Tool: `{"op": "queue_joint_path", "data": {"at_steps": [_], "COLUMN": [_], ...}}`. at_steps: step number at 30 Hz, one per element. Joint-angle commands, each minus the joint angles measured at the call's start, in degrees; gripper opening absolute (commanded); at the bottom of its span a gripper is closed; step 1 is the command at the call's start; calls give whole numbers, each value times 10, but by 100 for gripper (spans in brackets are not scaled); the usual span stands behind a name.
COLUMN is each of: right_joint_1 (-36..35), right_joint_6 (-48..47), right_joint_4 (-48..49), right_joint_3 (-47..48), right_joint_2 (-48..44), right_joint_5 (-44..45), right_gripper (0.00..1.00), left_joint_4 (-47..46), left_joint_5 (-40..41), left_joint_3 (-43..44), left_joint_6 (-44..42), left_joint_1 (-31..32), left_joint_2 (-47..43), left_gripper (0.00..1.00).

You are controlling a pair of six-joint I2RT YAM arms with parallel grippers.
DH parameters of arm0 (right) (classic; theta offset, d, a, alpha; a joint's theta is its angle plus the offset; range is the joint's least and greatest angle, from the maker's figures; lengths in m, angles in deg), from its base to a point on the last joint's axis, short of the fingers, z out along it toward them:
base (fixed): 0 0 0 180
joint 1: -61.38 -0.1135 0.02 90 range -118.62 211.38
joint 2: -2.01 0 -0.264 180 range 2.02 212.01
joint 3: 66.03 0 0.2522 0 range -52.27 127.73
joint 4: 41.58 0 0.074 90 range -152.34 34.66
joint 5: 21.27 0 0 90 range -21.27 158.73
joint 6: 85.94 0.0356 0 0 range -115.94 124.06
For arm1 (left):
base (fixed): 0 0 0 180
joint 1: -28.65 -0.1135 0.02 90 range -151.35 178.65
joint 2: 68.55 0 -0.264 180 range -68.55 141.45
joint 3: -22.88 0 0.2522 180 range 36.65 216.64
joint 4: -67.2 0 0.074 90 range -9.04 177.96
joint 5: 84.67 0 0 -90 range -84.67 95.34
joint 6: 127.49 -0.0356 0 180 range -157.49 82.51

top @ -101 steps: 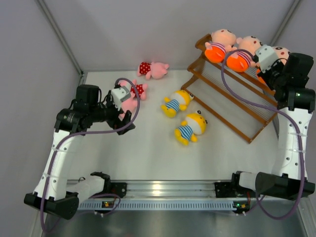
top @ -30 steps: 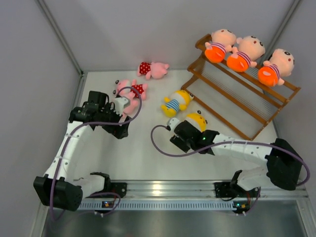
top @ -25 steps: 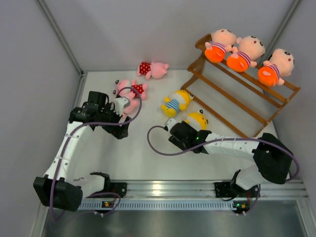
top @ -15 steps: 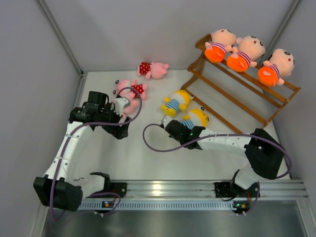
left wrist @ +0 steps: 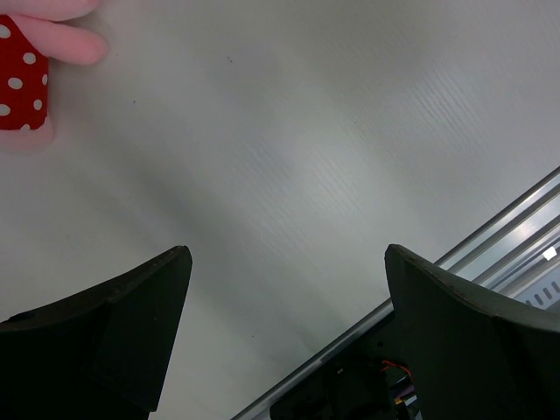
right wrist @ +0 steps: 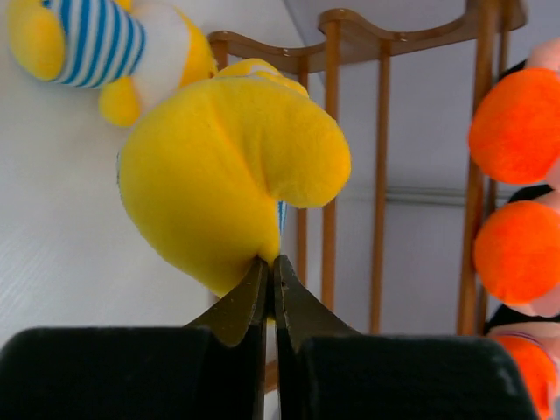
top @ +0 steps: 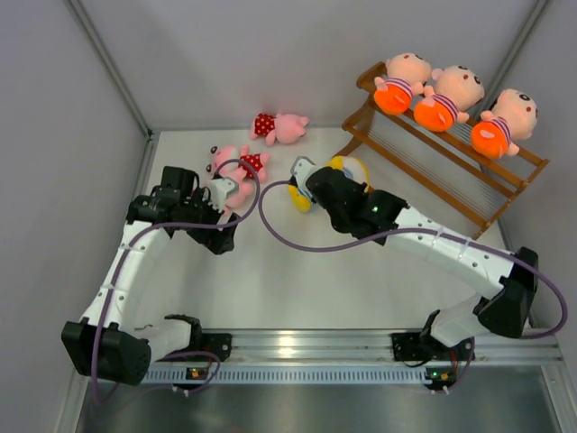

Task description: Place and organize the stuffed toys onto the shelf

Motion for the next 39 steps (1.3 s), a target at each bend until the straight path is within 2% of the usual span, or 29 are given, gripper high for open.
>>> {"op": "queue_joint_path", "data": {"at_steps": [1, 4, 8, 19, 32, 39], "right_joint_1": [25, 36, 43, 145, 236, 256], "right_joint_6": [-103, -176, -292, -498, -550, -544], "right_joint_4": [-23, 7, 112, 312, 459, 453], "right_joint_3": [47, 80, 78, -6, -83, -75], "right_joint_2": [20, 33, 34, 61, 116, 137], "right_joint_5": [93, 132, 167, 131, 55, 36], "right_gripper": [0, 0, 0, 0, 0, 0], "left_joint_4": [-16, -15, -15, -15, -15, -16], "left_joint_5": [-8, -7, -11, -14, -20, -19], "left_joint_3": [1, 1, 3, 3, 2, 3], "left_joint_6": [-6, -6, -6, -10, -16, -18], "left_joint_1": [-3, -3, -3, -4, -4, -4], "left_joint_2": [-2, -3, 2, 9, 16, 19], "left_gripper": [98, 98, 98, 98, 98, 98]}}
